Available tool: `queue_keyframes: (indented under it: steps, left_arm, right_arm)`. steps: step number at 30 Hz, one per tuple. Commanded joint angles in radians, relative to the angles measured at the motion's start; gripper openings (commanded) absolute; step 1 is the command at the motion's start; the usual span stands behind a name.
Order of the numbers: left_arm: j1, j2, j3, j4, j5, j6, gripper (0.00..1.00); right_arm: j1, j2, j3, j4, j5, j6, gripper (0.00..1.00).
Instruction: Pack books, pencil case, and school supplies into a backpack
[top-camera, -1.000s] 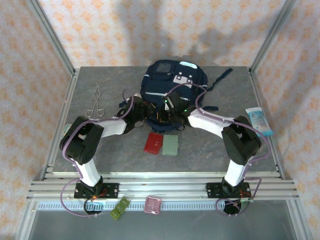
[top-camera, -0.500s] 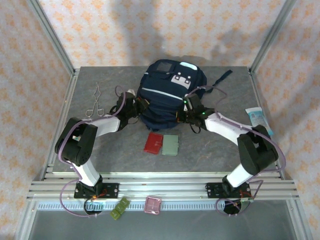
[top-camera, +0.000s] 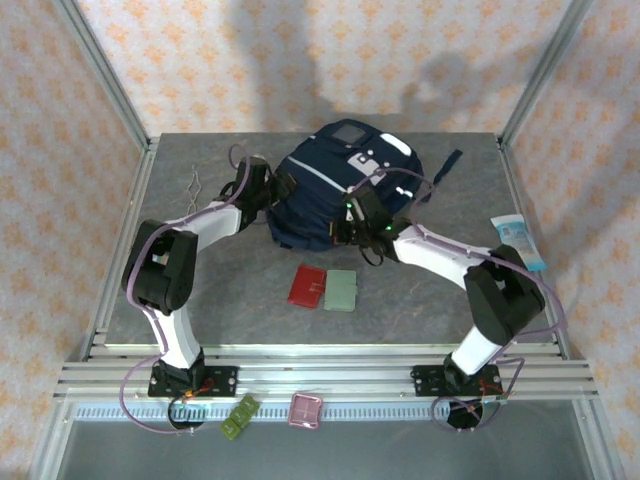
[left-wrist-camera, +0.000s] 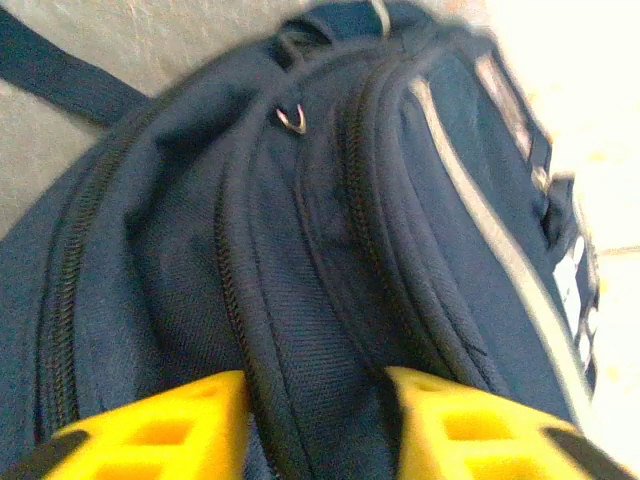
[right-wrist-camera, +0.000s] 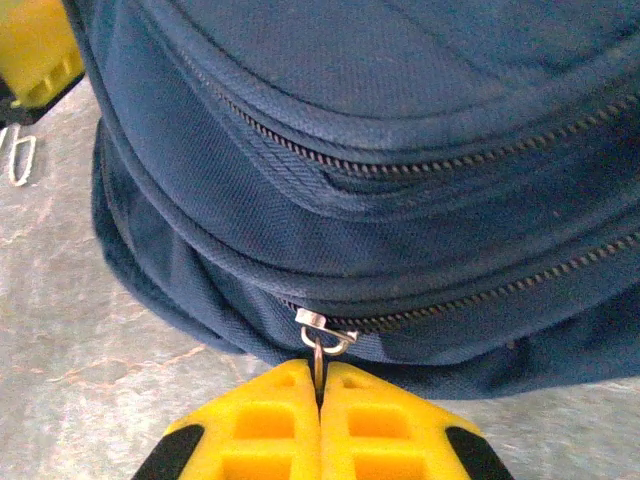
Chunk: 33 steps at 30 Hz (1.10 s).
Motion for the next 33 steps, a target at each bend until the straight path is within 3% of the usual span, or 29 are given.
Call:
queue_keyframes:
  steps: [1,4,11,17,23,25,31,33]
  left_arm:
    - [-0.008,-0.060,-0.008,0.110,0.027,-0.003,0.47]
    - [-0.015,-0.139,-0.126,0.135,0.046,-0.034,0.54]
    - [-0.110,-0.262,-0.352,0.259,0.076,-0.120,0.56]
    - [-0.203,-0.194,-0.322,0.327,0.045,-0.155,0.58]
    - [-0.229,-0.078,-0.260,0.388,0.015,-0.170,0.56]
    - [-0.231,-0.049,-0.238,0.378,0.016,-0.172,0.49]
    - [-0.217,-0.033,-0.232,0.353,0.003,-0.166,0.02]
    - [-0.210,-0.045,-0.242,0.354,0.009,-0.166,0.00]
  right_arm:
    - [0.026,0.036,0.068,0.040,-0.086,0.033,0.00]
    - [0.025,0.049,0.079,0.039,-0.082,0.027,0.00]
    - [0.026,0.063,0.075,0.044,-0.080,0.023,0.00]
    - [0.026,0.067,0.066,0.054,-0.095,0.027,0.00]
    - [0.026,0.063,0.067,0.045,-0.099,0.016,0.00]
    - [0.026,0.060,0.064,0.042,-0.095,0.013,0.00]
    - [0.026,0.059,0.074,-0.010,-0.027,-0.022,0.00]
    - [0.019,0.054,0.072,-0.034,0.005,-0.037,0.00]
